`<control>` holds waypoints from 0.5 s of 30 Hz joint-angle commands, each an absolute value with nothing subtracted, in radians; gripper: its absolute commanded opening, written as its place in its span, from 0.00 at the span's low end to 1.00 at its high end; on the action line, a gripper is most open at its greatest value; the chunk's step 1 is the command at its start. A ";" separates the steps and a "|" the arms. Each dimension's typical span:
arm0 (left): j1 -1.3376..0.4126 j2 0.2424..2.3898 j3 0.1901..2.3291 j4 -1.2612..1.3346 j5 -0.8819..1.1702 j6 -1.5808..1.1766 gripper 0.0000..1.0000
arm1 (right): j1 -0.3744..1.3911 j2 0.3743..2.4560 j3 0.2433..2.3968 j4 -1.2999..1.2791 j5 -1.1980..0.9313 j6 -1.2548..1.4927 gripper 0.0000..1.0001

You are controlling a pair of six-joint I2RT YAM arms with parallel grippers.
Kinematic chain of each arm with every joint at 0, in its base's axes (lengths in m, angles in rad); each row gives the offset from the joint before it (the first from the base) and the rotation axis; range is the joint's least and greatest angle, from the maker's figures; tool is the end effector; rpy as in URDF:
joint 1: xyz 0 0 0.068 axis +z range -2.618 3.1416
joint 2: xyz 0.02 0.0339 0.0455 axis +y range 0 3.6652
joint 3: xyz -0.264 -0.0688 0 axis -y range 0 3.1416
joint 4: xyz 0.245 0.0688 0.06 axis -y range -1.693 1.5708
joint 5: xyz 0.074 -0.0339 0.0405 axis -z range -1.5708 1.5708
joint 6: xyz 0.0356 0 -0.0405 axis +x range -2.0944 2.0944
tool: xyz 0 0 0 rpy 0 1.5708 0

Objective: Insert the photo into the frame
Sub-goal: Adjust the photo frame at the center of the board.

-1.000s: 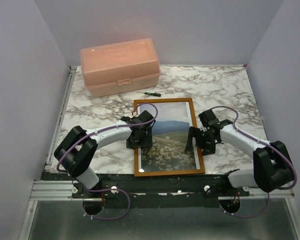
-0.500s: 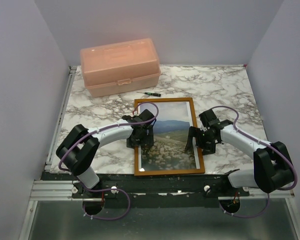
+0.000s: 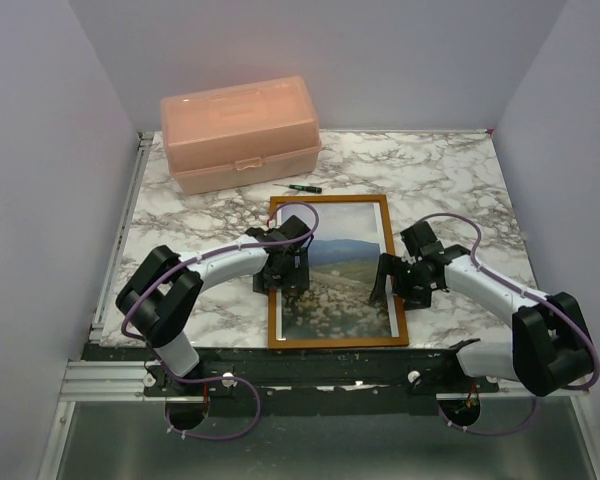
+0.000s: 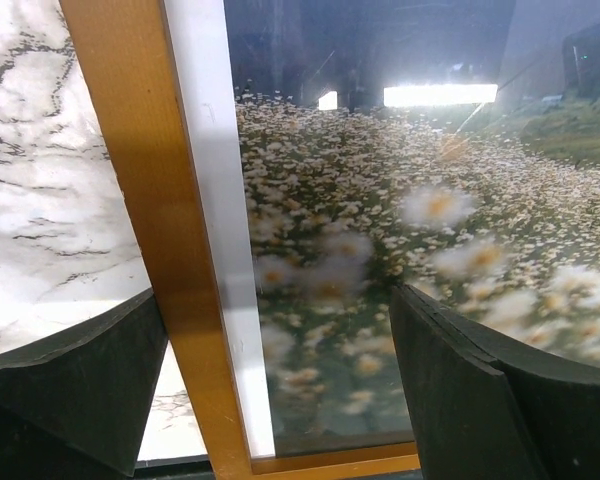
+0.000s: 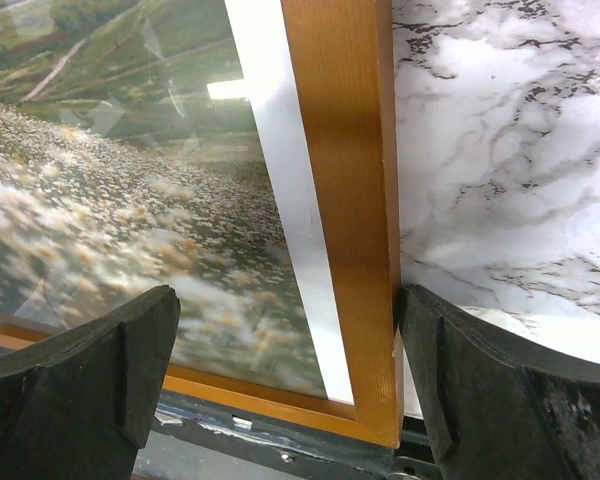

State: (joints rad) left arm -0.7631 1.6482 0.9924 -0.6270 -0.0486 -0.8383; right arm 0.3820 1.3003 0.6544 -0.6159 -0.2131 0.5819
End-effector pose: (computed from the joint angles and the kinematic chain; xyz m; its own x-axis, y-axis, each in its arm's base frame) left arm 0.2197 -0.2077 0.1698 -0.9692 -0.1006 -0.2246 -0.0602 0.9818 -0.1800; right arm 0.1960 0.0869 0.1647 -0.9715 0.1886 -0.1433 0.1316 0.9328 0.3355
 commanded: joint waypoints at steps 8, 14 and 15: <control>-0.773 1.703 1.046 -0.430 0.066 -0.863 0.89 | 0.396 1.263 0.612 -0.408 -0.414 0.635 0.98; -0.761 1.707 1.065 -0.430 0.058 -0.841 0.91 | 0.396 1.256 0.612 -0.402 -0.432 0.639 0.98; -0.759 1.710 1.068 -0.430 0.057 -0.835 0.91 | 0.396 1.254 0.611 -0.403 -0.435 0.640 0.98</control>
State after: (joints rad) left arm -0.7479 1.6764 1.0229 -0.6296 -0.0494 -0.8162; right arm 0.3782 1.2636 0.6262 -0.5896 -0.2283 0.5823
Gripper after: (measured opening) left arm 0.908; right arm 0.978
